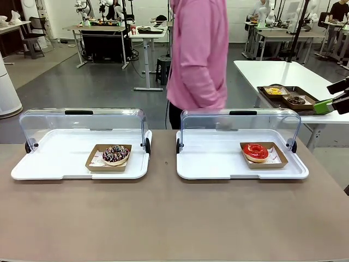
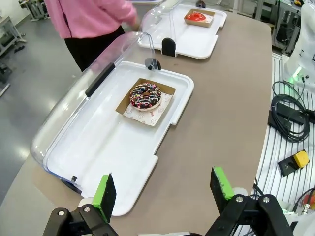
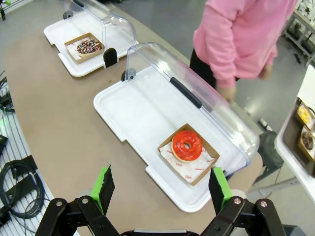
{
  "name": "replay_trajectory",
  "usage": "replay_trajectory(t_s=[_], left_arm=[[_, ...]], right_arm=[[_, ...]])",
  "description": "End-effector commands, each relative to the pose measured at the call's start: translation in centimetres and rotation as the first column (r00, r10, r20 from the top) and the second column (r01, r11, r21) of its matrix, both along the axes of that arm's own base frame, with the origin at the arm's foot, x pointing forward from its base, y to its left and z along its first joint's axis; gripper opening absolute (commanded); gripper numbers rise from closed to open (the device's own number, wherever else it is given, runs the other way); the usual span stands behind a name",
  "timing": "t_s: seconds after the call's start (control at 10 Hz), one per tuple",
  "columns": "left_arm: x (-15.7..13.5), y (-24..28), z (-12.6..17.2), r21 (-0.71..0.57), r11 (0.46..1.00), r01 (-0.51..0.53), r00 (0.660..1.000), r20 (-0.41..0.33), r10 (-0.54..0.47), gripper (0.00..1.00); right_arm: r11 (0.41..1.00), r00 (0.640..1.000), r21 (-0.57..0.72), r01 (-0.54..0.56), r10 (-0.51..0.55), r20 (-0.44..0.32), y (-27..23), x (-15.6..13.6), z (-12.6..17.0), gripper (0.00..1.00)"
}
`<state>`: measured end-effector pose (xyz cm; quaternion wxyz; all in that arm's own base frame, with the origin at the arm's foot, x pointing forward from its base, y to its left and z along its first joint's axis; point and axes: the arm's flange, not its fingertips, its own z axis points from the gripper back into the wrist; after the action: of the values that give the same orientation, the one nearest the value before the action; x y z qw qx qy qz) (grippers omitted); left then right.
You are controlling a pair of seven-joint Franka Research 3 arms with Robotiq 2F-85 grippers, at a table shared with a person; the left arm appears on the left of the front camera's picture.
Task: Provide the desired donut to the person.
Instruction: Place the picked Paper togo box onto the Handle tray extended by the person.
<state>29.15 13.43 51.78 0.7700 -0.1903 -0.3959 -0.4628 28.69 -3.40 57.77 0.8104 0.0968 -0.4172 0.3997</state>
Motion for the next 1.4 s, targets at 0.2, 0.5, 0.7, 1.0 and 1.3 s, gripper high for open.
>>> replay_trajectory(t_s=[0.2,0.5,0.7,1.0,1.3], left_arm=[[0.10,0.32,0.24,-0.009,0.999,-0.036,0.998,0.042,0.037,1.00],[0.88,-0.04,0.61,-0.015,1.000,-0.026,0.997,0.067,0.027,1.00],[0.04,0.42,0.61,-0.007,0.999,-0.040,0.999,0.025,0.040,1.00],[0.04,0.42,0.61,-0.007,0.999,-0.040,0.999,0.025,0.040,1.00],[0.04,0.42,0.61,-0.007,0.999,-0.040,0.999,0.025,0.040,1.00]], right_arm=[[1.000,1.000,-0.018,0.021,-0.021,-0.017,0.12,-0.09,-0.11,1.00],[1.000,1.000,-0.018,0.021,-0.021,-0.017,0.12,-0.09,-0.11,1.00],[1.000,1.000,-0.018,0.021,-0.021,-0.017,0.12,-0.09,-0.11,1.00],[1.000,1.000,-0.018,0.021,-0.021,-0.017,0.12,-0.09,-0.11,1.00],[1.000,1.000,-0.018,0.021,-0.021,-0.017,0.12,-0.09,-0.11,1.00]])
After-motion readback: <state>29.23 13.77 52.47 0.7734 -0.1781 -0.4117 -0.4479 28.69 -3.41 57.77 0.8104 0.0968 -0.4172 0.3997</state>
